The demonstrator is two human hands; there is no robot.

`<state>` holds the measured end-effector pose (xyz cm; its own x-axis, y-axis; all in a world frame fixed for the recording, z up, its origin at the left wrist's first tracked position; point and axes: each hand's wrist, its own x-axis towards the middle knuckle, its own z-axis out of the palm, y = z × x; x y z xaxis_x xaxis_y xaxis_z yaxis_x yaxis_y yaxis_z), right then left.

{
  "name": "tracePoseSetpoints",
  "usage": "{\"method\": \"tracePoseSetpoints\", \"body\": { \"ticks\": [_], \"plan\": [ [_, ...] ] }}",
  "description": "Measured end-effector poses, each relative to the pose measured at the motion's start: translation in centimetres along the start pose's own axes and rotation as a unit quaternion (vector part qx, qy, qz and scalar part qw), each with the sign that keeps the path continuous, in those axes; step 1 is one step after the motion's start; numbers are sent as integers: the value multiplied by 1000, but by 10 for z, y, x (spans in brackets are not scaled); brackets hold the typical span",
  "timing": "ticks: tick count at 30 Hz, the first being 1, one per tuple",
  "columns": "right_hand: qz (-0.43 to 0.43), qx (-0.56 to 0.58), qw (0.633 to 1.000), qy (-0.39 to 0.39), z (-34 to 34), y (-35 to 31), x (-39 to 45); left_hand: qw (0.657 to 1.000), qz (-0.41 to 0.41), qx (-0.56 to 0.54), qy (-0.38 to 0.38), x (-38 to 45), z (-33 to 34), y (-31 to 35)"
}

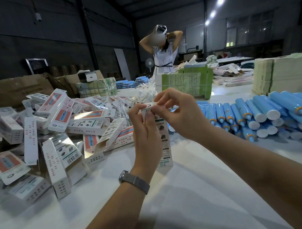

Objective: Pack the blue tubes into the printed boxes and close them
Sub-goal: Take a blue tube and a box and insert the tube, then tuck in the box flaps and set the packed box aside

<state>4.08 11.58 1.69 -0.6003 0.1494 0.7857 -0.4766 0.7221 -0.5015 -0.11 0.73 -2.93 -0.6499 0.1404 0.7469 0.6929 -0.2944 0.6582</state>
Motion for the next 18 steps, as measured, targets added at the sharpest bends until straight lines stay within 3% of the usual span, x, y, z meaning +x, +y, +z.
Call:
{"method": "tracePoseSetpoints", "body": {
  "ticks": [10,15,18],
  "plan": [
    [-3,-152,988,11,-1,1,-4,1000,-7,-20,13,-2,3,1],
    [75,-100,988,-92,6,5,-22,992,-72,-104,-1,-1,1,12],
    [81,-105,987,-90,-2,1,-29,987,-57,-147,-25,-4,4,11]
  ]
}}
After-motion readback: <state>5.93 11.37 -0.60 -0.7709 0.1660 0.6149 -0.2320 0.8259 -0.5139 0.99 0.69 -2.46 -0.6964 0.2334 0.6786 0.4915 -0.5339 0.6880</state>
